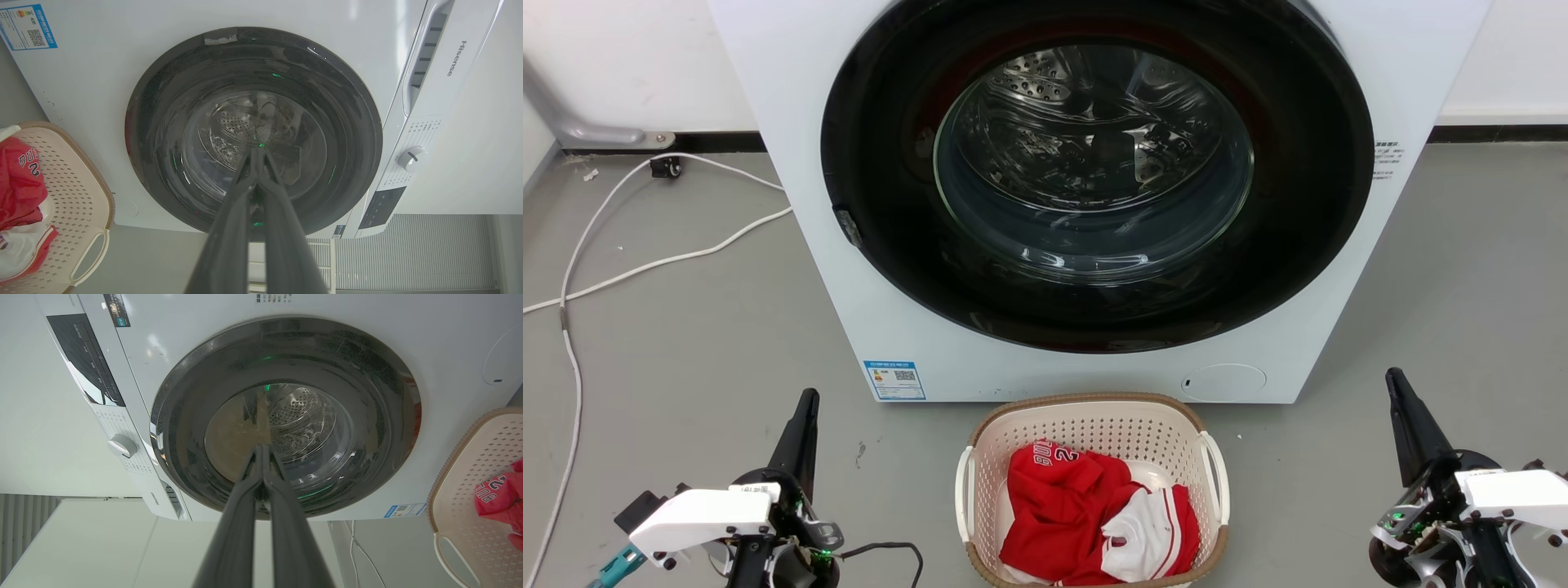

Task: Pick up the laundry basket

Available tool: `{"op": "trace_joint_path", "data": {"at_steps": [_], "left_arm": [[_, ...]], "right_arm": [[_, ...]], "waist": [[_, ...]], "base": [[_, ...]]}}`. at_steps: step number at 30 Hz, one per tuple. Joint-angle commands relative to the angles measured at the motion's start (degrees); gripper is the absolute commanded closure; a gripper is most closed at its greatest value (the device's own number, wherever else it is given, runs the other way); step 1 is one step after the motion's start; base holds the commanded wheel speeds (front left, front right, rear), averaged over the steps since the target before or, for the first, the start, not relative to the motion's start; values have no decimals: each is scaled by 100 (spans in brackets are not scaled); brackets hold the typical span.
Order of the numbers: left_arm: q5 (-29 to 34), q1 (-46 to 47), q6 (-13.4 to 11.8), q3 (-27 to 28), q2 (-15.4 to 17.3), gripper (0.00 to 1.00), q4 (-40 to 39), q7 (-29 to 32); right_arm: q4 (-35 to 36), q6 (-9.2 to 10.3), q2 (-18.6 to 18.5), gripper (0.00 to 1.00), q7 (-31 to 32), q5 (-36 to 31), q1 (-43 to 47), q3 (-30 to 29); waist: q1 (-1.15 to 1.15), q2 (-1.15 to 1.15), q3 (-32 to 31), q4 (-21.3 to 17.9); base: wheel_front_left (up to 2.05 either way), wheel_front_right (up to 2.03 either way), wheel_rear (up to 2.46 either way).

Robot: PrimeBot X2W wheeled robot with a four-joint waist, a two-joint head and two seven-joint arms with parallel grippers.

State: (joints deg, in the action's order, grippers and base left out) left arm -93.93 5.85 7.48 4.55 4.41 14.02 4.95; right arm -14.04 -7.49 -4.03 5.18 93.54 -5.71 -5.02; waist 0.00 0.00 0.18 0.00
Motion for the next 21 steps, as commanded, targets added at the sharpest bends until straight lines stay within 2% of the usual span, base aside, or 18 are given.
{"op": "trace_joint_path", "data": {"at_steps": [1, 21], "left_arm": [[34, 38, 2, 30, -28, 100, 6, 22], [61, 42, 2, 65, -47, 100, 8, 47]], "right_arm": [[-9, 0, 7, 100, 34, -23, -65, -14], [-11, 0, 30, 100, 50, -52, -70, -48]], "waist": [[0, 0, 0, 0], [0, 0, 0, 0]], "base": [[0, 0, 0], [0, 0, 0]]}}
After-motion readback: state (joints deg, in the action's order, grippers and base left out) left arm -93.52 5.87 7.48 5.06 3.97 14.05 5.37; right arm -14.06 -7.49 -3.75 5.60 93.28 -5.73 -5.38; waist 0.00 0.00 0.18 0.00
